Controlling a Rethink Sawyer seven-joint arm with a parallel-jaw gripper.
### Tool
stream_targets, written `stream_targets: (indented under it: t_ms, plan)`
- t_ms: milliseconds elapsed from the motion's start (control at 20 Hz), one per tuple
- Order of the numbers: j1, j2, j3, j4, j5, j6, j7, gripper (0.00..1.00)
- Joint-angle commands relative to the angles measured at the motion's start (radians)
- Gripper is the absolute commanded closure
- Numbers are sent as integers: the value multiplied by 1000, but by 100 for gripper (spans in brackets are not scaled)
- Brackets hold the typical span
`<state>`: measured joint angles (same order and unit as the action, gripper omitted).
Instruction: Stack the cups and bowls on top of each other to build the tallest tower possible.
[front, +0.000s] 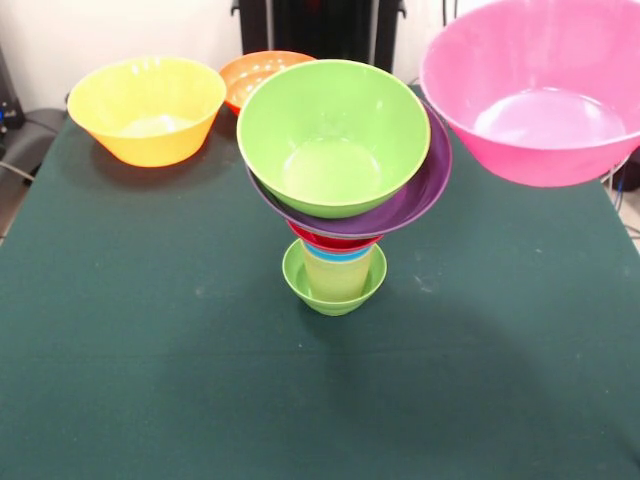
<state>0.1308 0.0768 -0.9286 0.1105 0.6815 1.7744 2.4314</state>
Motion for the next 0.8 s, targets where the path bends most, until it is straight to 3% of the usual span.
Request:
stream_targets:
  t_ms: [50, 800]
  plan:
    - [-21, 1, -30, -5, 39, 97, -47, 100]
    - [-63, 22, -193, -47, 172, 117, -91, 100]
